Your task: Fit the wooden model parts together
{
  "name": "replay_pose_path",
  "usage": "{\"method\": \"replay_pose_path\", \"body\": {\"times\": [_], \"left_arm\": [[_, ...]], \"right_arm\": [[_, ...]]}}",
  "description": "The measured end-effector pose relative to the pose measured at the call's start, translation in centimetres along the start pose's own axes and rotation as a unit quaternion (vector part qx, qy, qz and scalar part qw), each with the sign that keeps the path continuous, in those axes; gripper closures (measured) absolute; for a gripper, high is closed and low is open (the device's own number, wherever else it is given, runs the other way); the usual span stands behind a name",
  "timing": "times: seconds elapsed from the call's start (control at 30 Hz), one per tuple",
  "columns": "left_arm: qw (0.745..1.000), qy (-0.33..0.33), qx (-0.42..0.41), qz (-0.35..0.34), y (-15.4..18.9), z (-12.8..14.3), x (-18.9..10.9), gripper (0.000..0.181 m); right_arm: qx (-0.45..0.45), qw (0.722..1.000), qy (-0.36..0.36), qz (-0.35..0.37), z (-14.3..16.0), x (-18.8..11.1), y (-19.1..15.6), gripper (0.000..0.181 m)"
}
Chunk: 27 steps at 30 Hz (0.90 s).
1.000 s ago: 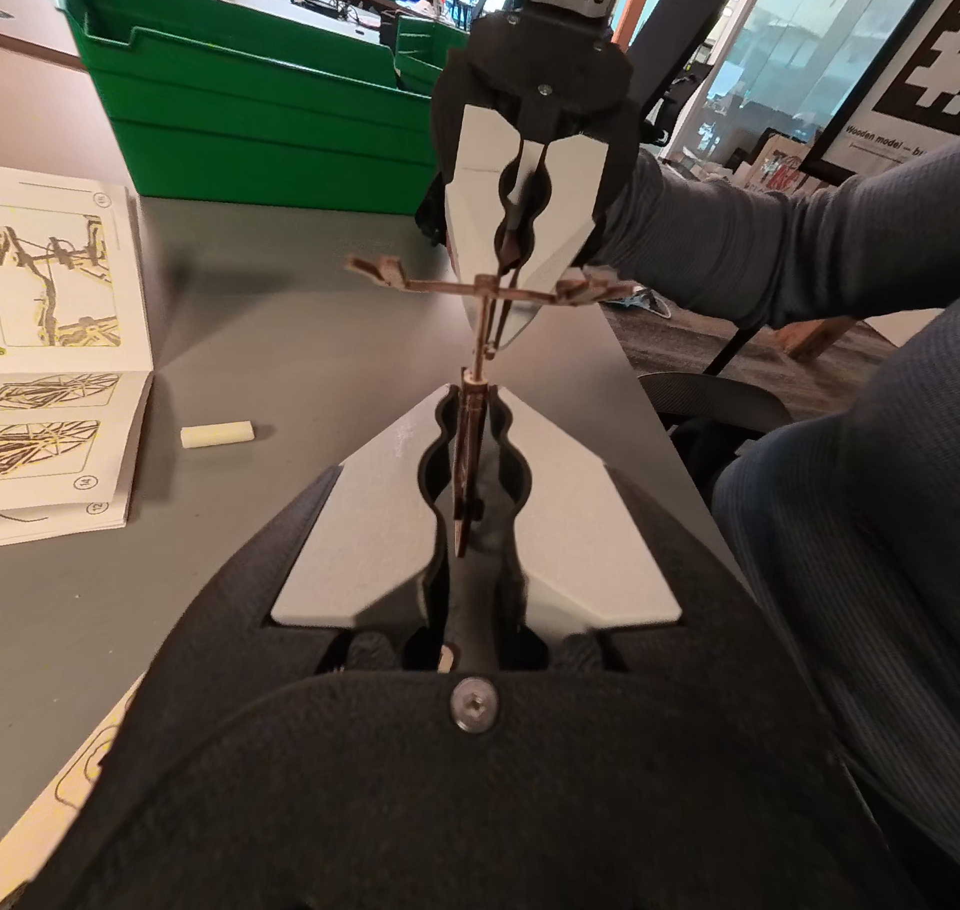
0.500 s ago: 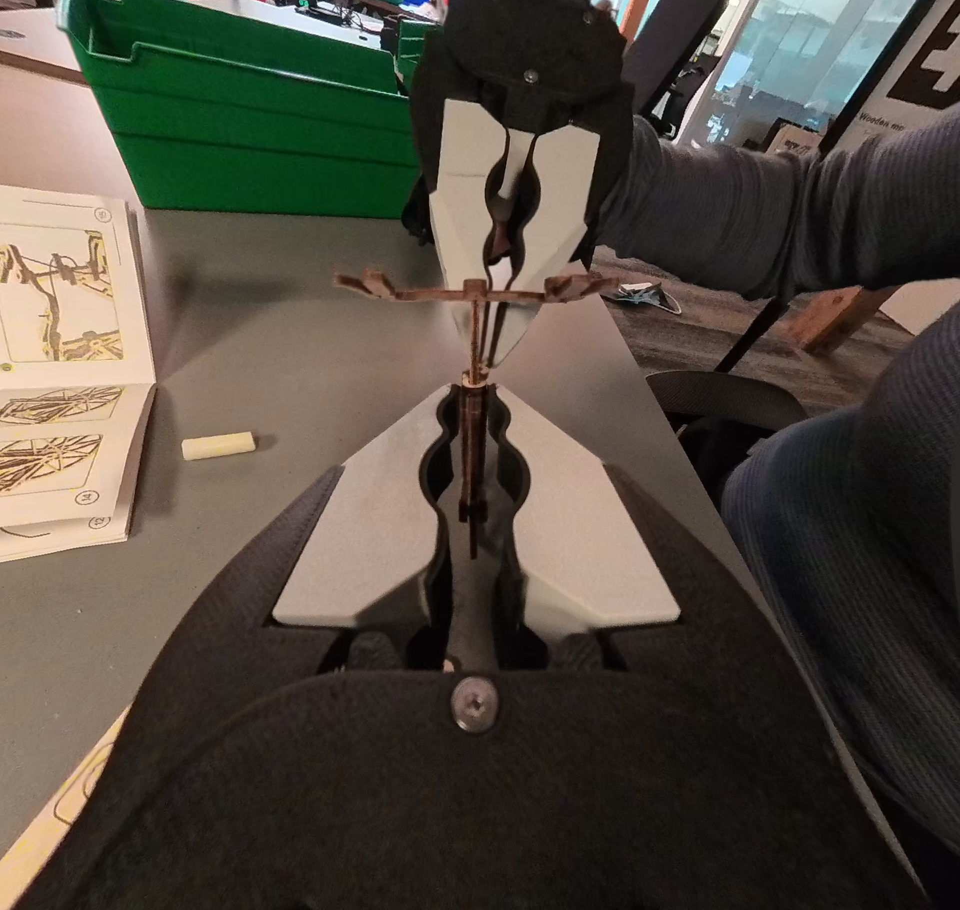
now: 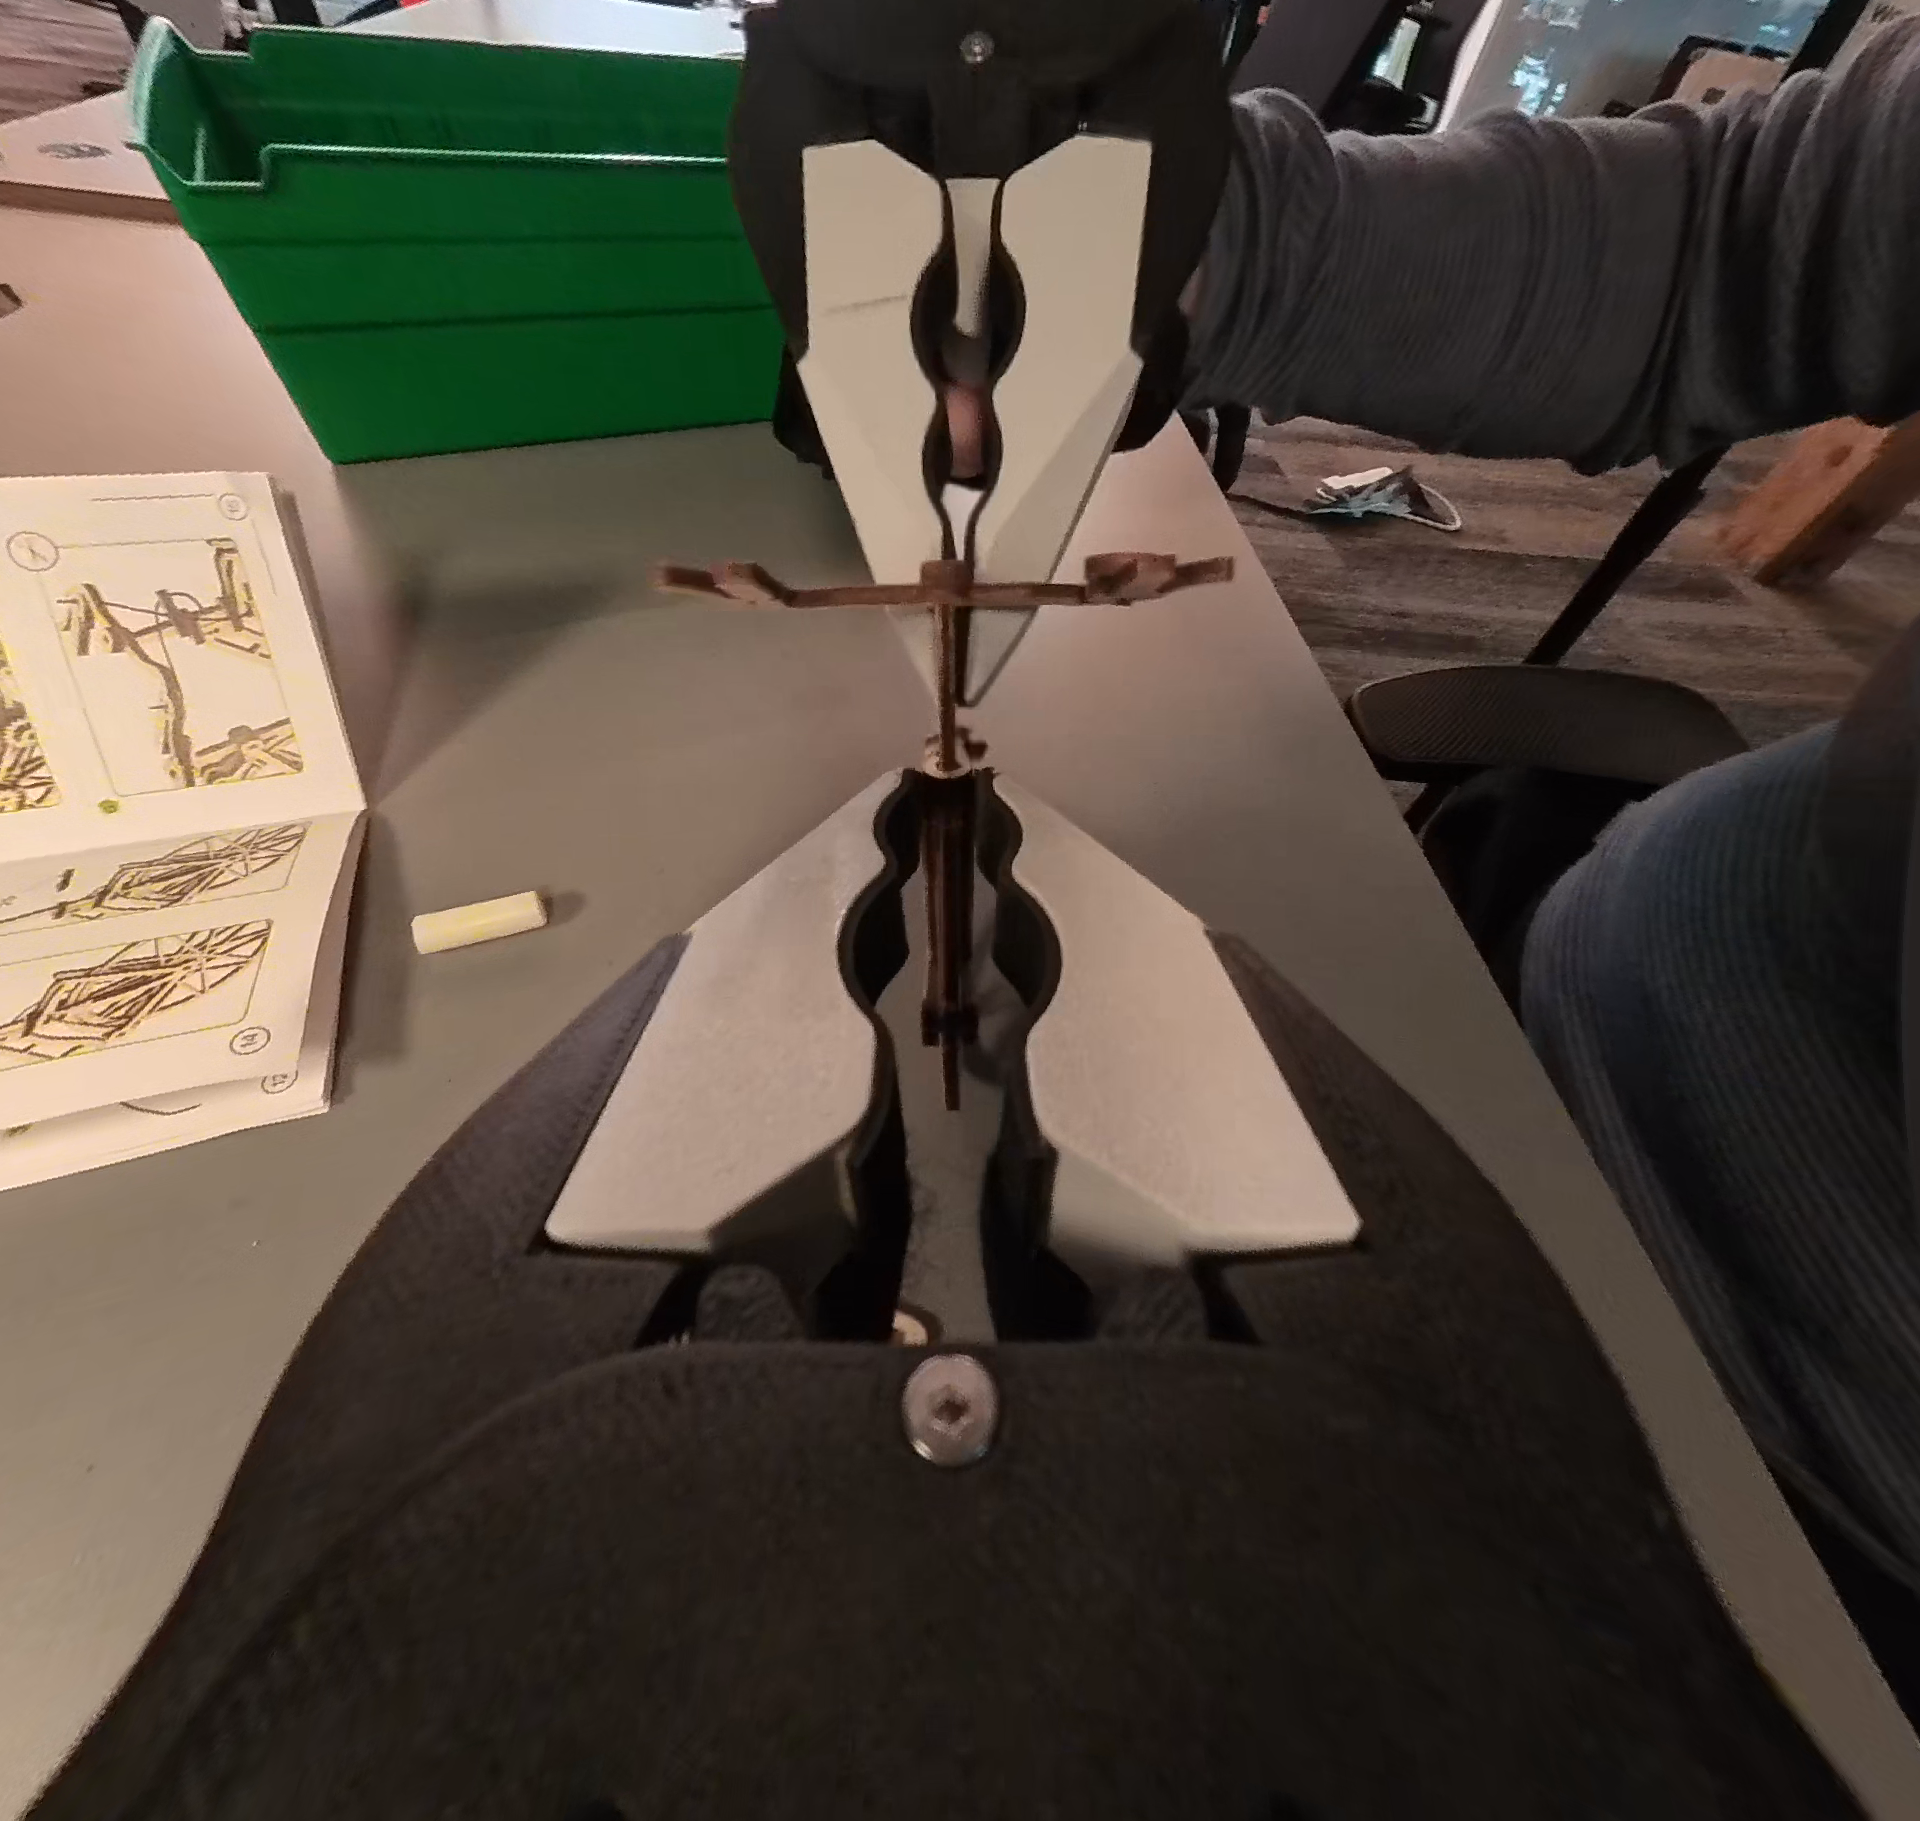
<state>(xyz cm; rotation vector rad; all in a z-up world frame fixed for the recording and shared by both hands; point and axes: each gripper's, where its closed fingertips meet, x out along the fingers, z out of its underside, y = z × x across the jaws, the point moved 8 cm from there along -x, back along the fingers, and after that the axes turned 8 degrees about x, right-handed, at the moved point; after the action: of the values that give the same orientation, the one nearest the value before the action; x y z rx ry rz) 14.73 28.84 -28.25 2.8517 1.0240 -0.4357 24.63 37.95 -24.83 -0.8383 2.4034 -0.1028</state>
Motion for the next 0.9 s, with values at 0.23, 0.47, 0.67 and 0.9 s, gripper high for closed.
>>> {"method": "replay_pose_path", "body": {"times": [0.23, 0.47, 0.67, 0.9], "left_arm": [[1.000, 0.007, -0.013, -0.001, -0.2, 0.1, 0.0, 0.172], [0.999, 0.017, -0.014, -0.037, -0.8, 0.1, -0.6, 0.172], [0.994, 0.075, -0.030, -0.078, -1.9, -0.8, -2.4, 0.172], [0.993, 0.087, -0.039, -0.067, -2.0, -0.8, -2.8, 0.172]], "right_arm": [[0.004, 1.000, 0.026, 0.015, 1.0, 0.3, 0.0, 0.181], [0.027, 0.997, 0.015, 0.072, 4.0, -0.7, 0.2, 0.181], [-0.007, 0.997, -0.070, 0.038, 6.4, 2.6, -1.5, 0.166], [-0.041, 0.994, -0.093, -0.027, 6.1, 5.4, -1.3, 0.165]]}}
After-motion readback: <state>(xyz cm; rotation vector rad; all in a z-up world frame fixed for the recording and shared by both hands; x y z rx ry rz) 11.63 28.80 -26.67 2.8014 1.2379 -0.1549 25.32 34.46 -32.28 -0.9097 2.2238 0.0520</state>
